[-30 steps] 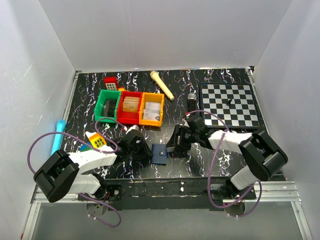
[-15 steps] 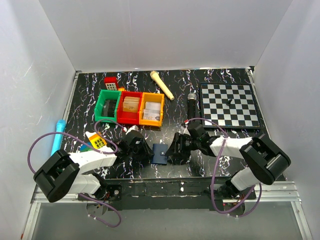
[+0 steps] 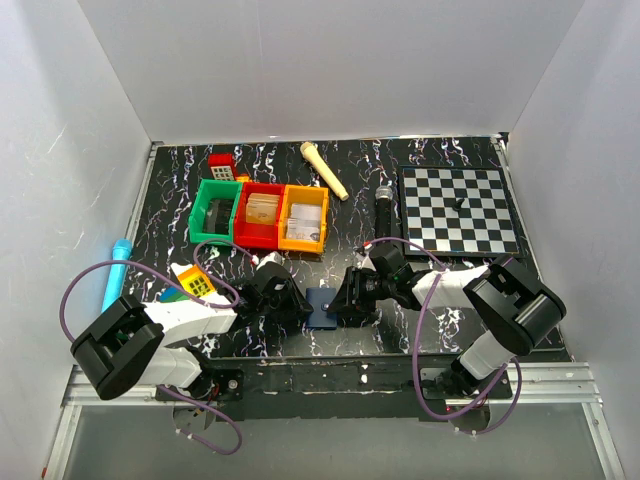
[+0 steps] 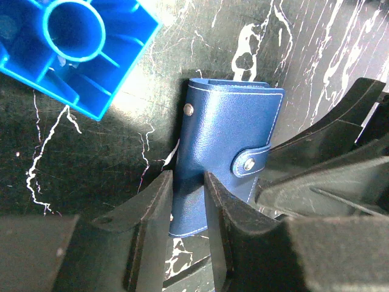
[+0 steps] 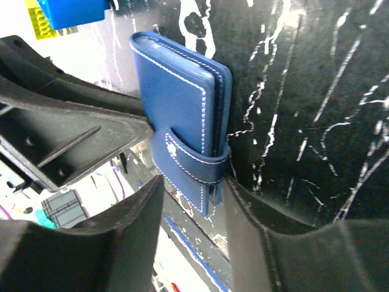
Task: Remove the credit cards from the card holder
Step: Pick up the card holder from the center of the board.
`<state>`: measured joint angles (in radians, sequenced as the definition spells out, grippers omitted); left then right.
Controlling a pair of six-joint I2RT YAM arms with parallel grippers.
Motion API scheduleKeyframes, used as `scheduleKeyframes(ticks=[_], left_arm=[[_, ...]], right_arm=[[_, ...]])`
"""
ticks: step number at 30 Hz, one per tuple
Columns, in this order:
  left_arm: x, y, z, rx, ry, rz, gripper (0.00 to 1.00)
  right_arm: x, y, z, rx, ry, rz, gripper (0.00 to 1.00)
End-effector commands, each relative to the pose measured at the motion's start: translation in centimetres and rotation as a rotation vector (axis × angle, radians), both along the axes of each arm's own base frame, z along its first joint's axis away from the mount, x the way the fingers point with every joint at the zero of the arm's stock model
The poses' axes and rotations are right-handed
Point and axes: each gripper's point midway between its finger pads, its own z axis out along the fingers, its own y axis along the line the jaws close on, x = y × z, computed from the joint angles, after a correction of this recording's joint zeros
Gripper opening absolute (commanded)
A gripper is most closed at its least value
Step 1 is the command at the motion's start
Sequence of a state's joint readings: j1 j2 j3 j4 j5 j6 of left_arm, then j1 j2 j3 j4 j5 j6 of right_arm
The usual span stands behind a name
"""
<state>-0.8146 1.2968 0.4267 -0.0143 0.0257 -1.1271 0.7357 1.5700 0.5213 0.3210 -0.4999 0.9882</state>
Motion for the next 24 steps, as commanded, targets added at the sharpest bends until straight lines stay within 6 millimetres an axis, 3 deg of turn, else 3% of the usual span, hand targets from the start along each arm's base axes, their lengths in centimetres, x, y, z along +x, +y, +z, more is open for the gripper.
scheduleKeyframes(ticks=[1,12,24], left_arm=[[-1.8,1.1,-2.0,0.078,0.065,-0.032,0.27],[-2.0,1.0,-2.3,0.082,0.072,-0.046,0.25],[-2.1,1.6,-2.3,0.09,0.066,-0.023,0.26]], right_arm=[[0.6,0.6,0.0,-0.002,-0.018,0.0,0.47],[0.6,0.6,0.7,0.013,-0.045,0.004,0.29],[0.0,-0.5,0.9,-0.031,-0.077,0.021,0.43]])
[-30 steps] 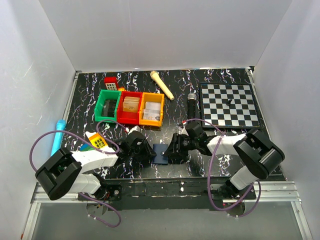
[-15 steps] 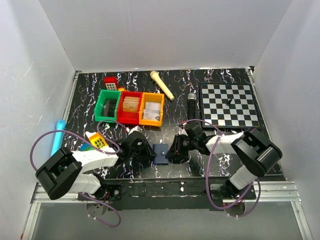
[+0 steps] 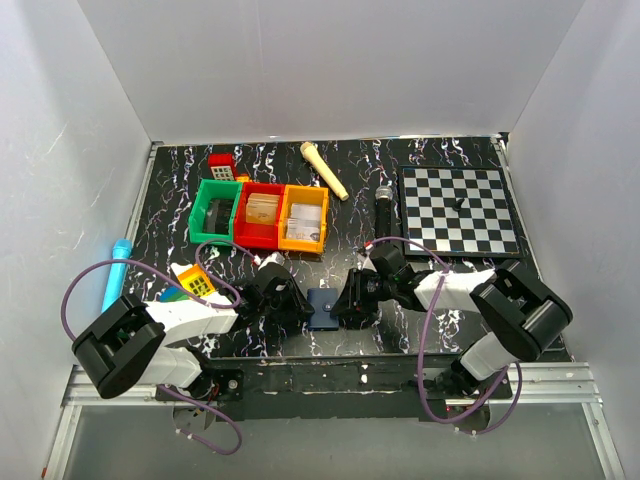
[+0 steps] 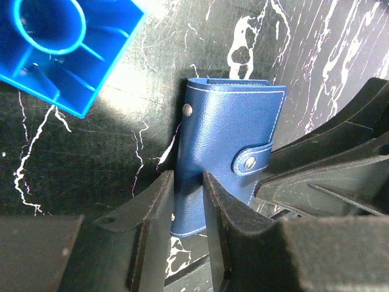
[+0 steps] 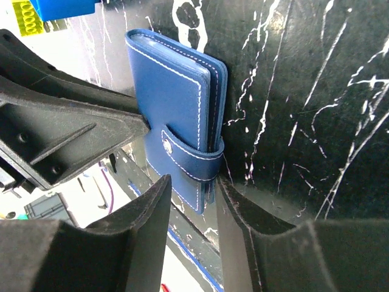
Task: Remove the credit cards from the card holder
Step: Pick up the card holder from the center of the board.
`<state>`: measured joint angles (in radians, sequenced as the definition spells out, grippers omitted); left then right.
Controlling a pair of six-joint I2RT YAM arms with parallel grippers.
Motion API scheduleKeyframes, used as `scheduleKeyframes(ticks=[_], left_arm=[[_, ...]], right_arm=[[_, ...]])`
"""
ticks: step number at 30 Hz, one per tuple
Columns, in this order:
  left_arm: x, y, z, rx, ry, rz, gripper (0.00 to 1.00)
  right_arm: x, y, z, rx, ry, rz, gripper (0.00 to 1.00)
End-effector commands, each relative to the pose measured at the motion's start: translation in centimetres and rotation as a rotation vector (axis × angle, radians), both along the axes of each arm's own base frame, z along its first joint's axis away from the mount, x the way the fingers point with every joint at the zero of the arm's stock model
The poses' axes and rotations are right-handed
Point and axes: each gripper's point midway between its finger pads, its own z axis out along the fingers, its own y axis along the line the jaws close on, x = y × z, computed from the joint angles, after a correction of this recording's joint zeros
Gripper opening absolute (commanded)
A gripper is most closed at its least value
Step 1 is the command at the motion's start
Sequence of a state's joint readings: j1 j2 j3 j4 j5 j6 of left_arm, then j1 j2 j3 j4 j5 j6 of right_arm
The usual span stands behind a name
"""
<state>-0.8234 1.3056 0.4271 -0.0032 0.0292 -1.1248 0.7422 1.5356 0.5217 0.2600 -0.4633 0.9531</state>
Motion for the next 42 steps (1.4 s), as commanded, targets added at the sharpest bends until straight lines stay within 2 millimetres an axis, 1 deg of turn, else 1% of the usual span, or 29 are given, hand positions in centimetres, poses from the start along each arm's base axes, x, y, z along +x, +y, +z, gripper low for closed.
scheduleKeyframes(ticks=[1,9,13,19,30,38,42], left_arm=[[-1.9,1.9,-2.2,0.092,0.067,-0.009,0.26],[-2.0,2.1,-2.3,0.092,0.068,-0.003,0.27],[-1.9,1.9,-2.3,0.091,0.069,-0.004,0.27],[-1.9,1.9,-2.4,0.091,0.069,-0.006,0.27],[-2.0,1.7,-2.5,0.09,0.072,-0.015,0.27],[-2.1,1.6,-2.7,0.088,0.079,-0.021,0.26],[-2.1,1.6,-2.7,0.084,0.079,-0.02,0.26]], right_arm=[[0.2,0.1,1.2,0.01,-0.054,0.021,0.43],[-0.2,-0.3,1.1,-0.016,-0.052,0.042,0.44],[-0.4,0.1,1.1,0.003,-0.044,0.062,0.44],[-0.3,1.0,2.0,0.057,-0.064,0.081,0.44],[-0.4,1.8,1.9,0.071,-0.049,0.107,0.43],[-0.1,2.5,2.5,0.115,-0.054,0.104,0.38],[0.0,2.7,2.6,0.124,-0.055,0.105,0.32]])
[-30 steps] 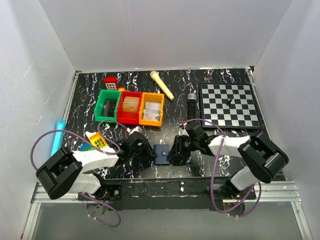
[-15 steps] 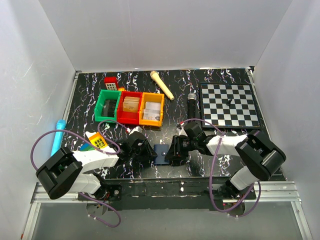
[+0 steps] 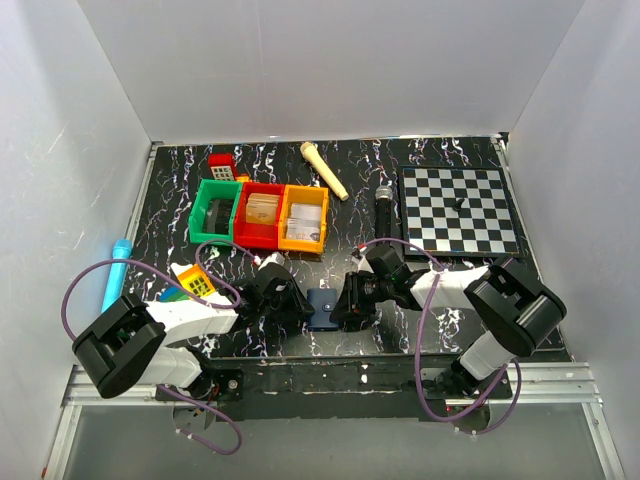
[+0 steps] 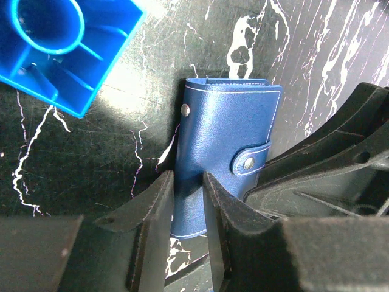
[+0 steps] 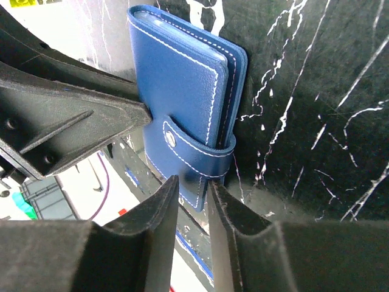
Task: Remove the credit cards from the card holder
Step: Pick up the card holder from the center of the board.
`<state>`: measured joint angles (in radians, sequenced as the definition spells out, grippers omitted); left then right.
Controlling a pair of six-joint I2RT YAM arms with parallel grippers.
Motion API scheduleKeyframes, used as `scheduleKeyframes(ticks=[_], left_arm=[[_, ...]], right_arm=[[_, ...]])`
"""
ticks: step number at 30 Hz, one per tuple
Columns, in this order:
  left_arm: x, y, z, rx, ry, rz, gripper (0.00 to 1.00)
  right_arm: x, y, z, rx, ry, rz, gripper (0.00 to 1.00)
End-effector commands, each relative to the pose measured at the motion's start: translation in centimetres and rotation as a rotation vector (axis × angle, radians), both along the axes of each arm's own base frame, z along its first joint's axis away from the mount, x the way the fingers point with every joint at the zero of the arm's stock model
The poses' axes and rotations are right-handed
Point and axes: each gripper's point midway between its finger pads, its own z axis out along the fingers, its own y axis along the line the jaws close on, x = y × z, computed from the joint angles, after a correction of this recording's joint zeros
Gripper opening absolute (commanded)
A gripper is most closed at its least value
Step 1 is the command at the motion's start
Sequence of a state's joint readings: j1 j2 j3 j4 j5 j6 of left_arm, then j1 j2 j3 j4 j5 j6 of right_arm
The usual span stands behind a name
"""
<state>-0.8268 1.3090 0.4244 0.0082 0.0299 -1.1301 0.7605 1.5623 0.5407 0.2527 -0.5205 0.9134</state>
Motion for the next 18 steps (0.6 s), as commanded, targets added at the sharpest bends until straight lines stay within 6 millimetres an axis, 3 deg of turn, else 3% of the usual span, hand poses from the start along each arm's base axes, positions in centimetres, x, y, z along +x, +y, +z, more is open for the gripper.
scheduleKeyframes(ticks=[1,8,18], left_arm=[[-2.1,1.7,-2.7,0.09,0.078,-0.023,0.26],[-2.0,1.8,-2.5,0.088,0.07,-0.022,0.26],[-1.0,2.5,-0.5,0.09,-0.004,0.017,0.32]], right_arm=[[1.2,2.1,2.4,0.107,-0.058,0.022,0.3],[1.2,2.0,2.5,0.109,-0.059,0.02,0.01],[0.9,0.9,2.9,0.067,-0.101,0.03,0.01]])
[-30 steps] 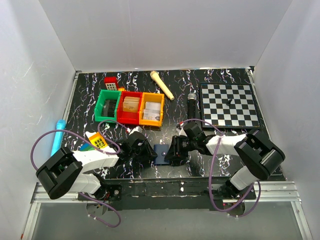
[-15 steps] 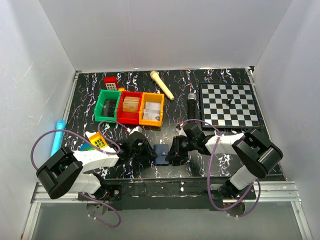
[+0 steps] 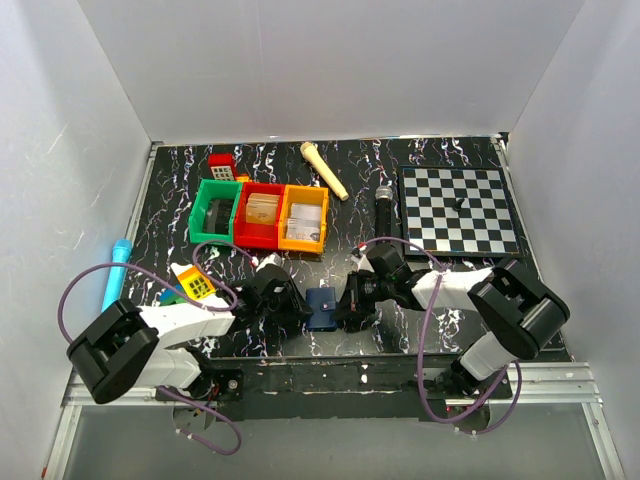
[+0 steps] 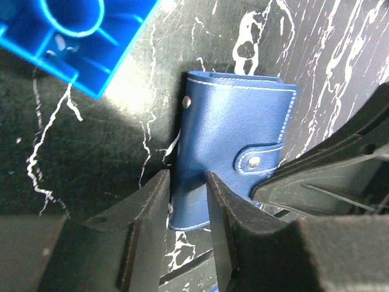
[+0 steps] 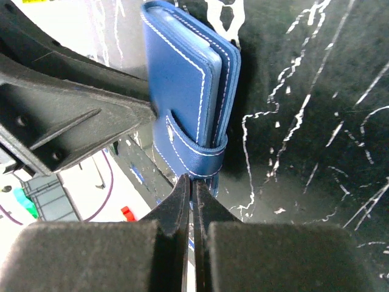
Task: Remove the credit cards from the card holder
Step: Pick up the card holder from the center of the board.
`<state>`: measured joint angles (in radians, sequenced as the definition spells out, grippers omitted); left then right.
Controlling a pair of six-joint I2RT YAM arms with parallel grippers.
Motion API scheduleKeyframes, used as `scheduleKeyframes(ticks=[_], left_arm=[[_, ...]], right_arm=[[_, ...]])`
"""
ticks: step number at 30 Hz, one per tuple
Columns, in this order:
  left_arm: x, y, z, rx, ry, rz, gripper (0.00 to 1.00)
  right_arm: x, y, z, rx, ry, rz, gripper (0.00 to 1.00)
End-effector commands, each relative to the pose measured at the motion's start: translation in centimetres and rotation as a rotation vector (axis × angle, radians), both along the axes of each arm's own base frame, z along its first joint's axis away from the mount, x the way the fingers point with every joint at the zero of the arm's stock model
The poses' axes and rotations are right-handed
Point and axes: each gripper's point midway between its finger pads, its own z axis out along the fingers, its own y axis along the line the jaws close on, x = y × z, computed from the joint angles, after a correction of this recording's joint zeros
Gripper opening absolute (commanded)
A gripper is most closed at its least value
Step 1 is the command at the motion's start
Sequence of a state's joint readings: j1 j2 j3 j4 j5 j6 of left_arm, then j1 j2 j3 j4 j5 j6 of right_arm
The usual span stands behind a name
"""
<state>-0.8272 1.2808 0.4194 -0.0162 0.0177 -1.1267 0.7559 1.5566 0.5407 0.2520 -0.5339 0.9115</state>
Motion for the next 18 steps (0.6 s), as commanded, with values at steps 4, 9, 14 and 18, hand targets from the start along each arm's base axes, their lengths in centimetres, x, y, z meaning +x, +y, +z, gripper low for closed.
scheduleKeyframes(ticks=[4,9,14,18], left_arm=[[-0.5,2.5,0.5,0.076,-0.037,0.032,0.37],[0.1,2.5,1.9,0.044,-0.096,0.036,0.44],[0.4,1.2,4.3,-0.111,-0.235,-0.013,0.51],[0.5,1.0,7.7,-0.258,-0.381,-0.016,0.59]], right_arm=[[0.8,0.5,3.5,0.043,-0.146,0.044,0.01],[0.5,0.1,4.3,0.054,-0.178,0.073,0.01],[0.0,0.3,6.3,0.129,-0.214,0.127,0.01],[-0.7,0.5,8.8,0.203,-0.25,0.197,0.01]])
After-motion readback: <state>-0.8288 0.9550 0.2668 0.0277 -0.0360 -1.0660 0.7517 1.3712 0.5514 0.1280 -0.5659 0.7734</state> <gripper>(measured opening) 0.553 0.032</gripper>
